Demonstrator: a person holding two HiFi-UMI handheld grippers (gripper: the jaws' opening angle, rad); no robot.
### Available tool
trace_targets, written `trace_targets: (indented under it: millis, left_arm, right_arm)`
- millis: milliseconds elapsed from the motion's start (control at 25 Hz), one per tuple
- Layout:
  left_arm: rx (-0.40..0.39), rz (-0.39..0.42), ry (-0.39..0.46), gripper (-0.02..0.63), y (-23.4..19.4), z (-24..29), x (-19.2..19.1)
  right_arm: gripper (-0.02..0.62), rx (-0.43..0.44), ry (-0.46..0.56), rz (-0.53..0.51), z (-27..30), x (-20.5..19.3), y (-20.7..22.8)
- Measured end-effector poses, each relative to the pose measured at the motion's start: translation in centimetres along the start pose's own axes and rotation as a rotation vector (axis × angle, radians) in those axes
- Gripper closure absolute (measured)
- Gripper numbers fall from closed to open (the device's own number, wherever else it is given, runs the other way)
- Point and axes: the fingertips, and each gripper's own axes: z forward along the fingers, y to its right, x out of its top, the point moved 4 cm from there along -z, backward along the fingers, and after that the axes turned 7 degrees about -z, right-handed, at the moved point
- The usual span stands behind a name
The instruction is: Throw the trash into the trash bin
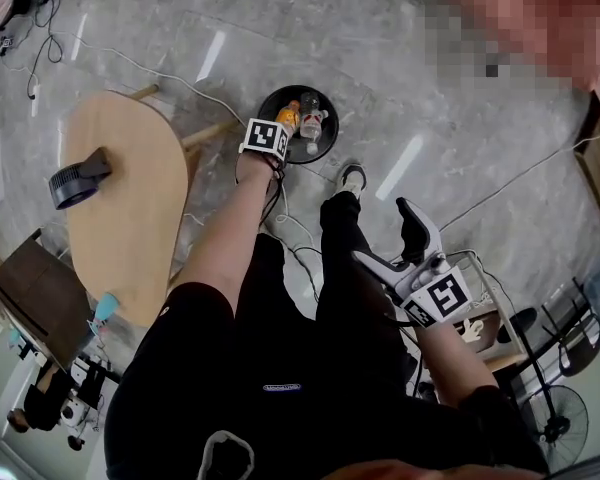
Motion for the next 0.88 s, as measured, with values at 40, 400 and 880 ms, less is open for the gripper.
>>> trace_targets:
  millis: [40, 400, 880]
  left_arm:
    - [0.007, 0.004, -0.009, 0.288, -0.3, 0.3, 0.3]
    - [0.009, -0.017, -0.054, 0.288, -1.3, 2.0, 1.3]
    - [-0.002, 0.057, 0.032, 0.242, -1.3, 2.1, 3.9]
  right_arm:
    - [0.094, -0.003, -0.003, 0.0, -0.1, -0.2, 0.0]
    - [0.094, -0.102, -0.005, 0.059, -2.4, -2.7, 1.3]
    - [0.092, -0.118, 0.006, 0.091, -1.3, -3.3, 0.6]
